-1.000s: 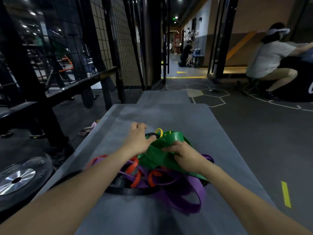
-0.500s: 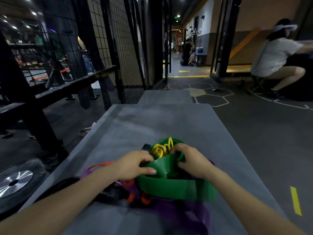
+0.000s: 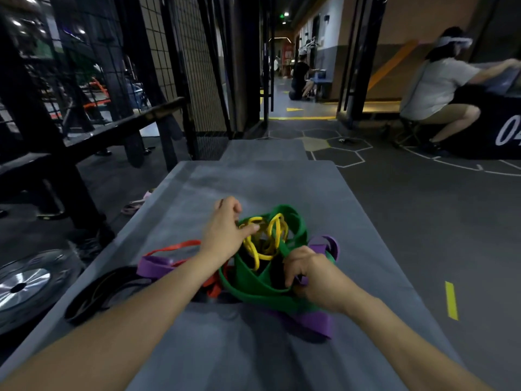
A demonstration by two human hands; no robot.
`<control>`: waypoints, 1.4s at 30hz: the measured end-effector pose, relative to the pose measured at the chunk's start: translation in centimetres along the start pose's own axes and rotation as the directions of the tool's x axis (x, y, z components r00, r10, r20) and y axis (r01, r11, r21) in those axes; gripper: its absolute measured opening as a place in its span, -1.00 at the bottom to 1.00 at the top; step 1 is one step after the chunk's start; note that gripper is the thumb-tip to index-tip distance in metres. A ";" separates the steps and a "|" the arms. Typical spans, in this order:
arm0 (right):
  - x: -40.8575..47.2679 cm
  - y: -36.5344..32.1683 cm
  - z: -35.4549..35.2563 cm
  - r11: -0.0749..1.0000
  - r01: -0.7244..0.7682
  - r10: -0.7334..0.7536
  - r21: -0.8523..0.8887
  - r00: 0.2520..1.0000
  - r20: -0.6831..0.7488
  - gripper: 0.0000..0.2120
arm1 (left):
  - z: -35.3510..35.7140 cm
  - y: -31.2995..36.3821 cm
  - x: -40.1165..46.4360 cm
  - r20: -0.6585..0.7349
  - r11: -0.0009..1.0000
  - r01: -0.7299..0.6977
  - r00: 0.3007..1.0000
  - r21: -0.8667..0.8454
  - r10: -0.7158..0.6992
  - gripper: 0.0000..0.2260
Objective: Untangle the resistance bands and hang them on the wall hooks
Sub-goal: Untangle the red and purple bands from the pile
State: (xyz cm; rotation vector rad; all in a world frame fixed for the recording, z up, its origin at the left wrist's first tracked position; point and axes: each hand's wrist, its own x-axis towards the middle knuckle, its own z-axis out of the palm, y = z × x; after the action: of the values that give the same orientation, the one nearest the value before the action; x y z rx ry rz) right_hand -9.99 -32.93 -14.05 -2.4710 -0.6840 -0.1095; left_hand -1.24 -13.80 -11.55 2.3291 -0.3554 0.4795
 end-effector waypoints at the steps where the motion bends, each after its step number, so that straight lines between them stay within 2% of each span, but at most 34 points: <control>1: -0.2 -0.1 0.0 1.000 -0.006 0.006 -0.002 1.000 0.006 -0.83 | 0.4 0.3 0.6 0.115 0.999 -0.001 0.993 0.041 -0.004 -0.53; 3: -0.5 -0.3 0.1 1.000 0.011 -0.011 -0.010 1.000 0.013 -0.84 | 1.1 -0.1 1.8 0.402 0.980 0.003 0.912 0.198 -0.084 -0.26; 4: -0.6 -0.3 0.1 1.000 0.027 -0.027 -0.013 0.999 0.018 -0.84 | 1.3 -0.5 2.2 0.494 0.951 -0.003 0.855 0.308 -0.157 -0.20; 6: -0.8 -0.2 0.2 0.999 0.030 -0.029 -0.026 1.000 0.010 -0.85 | 1.4 -1.3 2.6 0.543 0.837 -0.073 0.790 0.543 -0.283 -0.21; 8: -1.0 0.4 -0.1 0.999 0.007 -0.008 -0.048 1.000 -0.022 -0.87 | 0.9 -2.4 2.3 0.502 0.762 -0.069 0.790 0.644 -0.353 -0.42; 10: -1.0 1.1 -0.5 0.997 -0.016 0.009 -0.071 0.995 -0.103 -0.88 | 0.1 -3.4 1.7 0.454 0.825 0.075 0.805 0.560 -0.381 -0.74; 12: -0.8 1.6 -0.9 0.994 -0.068 0.050 -0.086 0.979 -0.195 -0.88 | -1.3 -3.9 1.7 0.365 0.889 0.267 0.838 0.373 -0.405 -0.92; 14: 0.0 1.6 -1.8 0.987 -0.139 0.109 -0.080 0.949 -0.295 -0.86 | -3.1 -3.9 3.2 0.262 0.909 0.390 0.871 0.148 -0.416 -0.88; 16: 1.2 1.6 -3.3 0.981 -0.182 0.134 -0.070 0.892 -0.432 -0.82 | -5.4 -2.8 5.2 0.153 0.892 0.445 0.890 -0.081 -0.430 -0.80; 18: 2.7 1.4 -5.4 0.975 -0.207 0.127 -0.081 0.817 -0.562 -0.80 | -7.8 -1.1 7.0 0.056 0.900 0.407 0.913 -0.156 -0.403 -0.80; 21: 4.9 -0.1 -8.9 0.974 -0.196 0.077 -0.115 0.762 -0.643 -0.84 | -10.2 1.6 8.9 -0.082 0.937 0.314 0.941 -0.153 -0.329 -0.77; 23: 6.4 -1.3 -10.8 0.975 -0.167 0.024 -0.144 0.728 -0.685 -0.85 | -11.5 3.1 9.9 -0.182 0.954 0.211 0.951 -0.211 -0.250 -0.92; 24: 7.1 -1.9 -11.5 0.976 -0.159 0.007 -0.149 0.708 -0.706 -0.84 | -12.1 3.7 10.3 -0.221 0.957 0.149 0.953 -0.249 -0.206 -0.89; 26: 8.3 -2.8 -12.3 0.977 -0.164 0.012 -0.135 0.677 -0.736 -0.84 | -13.1 4.9 11.2 -0.239 0.956 0.052 0.963 -0.290 -0.125 -0.80; 28: 9.1 -3.3 -12.4 0.978 -0.174 0.030 -0.112 0.655 -0.755 -0.83 | -13.3 5.6 11.5 -0.234 0.964 0.010 0.969 -0.266 -0.075 -0.80; 30: 9.5 -3.5 -12.1 0.979 -0.191 0.069 -0.072 0.644 -0.762 -0.83 | -12.9 5.6 11.5 -0.184 0.952 0.050 0.977 -0.303 -0.111 -0.81; 32: 9.7 -3.7 -11.6 0.975 -0.218 0.118 -0.038 0.656 -0.746 -0.85 | -12.5 5.1 11.2 -0.019 0.935 0.190 0.979 -0.300 -0.205 -0.82; 33: 9.7 -3.7 -11.2 0.970 -0.241 0.139 -0.038 0.675 -0.724 -0.85 | -12.4 4.8 10.9 0.100 0.939 0.265 0.964 -0.220 -0.248 -0.80; 35: 9.8 -3.9 -10.1 0.952 -0.297 0.180 -0.070 0.732 -0.657 -0.86 | -12.5 4.0 10.1 0.316 0.922 0.380 0.887 -0.080 -0.338 -0.70; 36: 9.9 -3.9 -9.6 0.943 -0.322 0.204 -0.082 0.756 -0.623 -0.85 | -12.7 3.6 9.8 0.399 0.893 0.444 0.833 -0.070 -0.382 -0.66; 39: 10.1 -3.7 -8.8 0.922 -0.385 0.299 -0.042 0.776 -0.556 -0.84 | -13.3 3.2 8.9 0.563 0.770 0.610 0.709 -0.186 -0.425 -0.78; 40: 10.1 -3.6 -8.8 0.916 -0.401 0.322 -0.026 0.770 -0.551 -0.83 | -13.6 3.1 8.8 0.593 0.732 0.639 0.691 -0.235 -0.413 -0.79; 42: 10.2 -3.7 -8.9 0.905 -0.425 0.349 -0.016 0.765 -0.541 -0.83 | -14.1 3.0 9.1 0.597 0.677 0.646 0.712 -0.352 -0.370 -0.75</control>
State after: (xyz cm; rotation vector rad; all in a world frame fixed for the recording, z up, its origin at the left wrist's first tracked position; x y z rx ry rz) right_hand -2.35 -30.56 -2.44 -2.4823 0.0849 -0.6701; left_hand 2.36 -7.05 3.67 1.8186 -0.0056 -0.4691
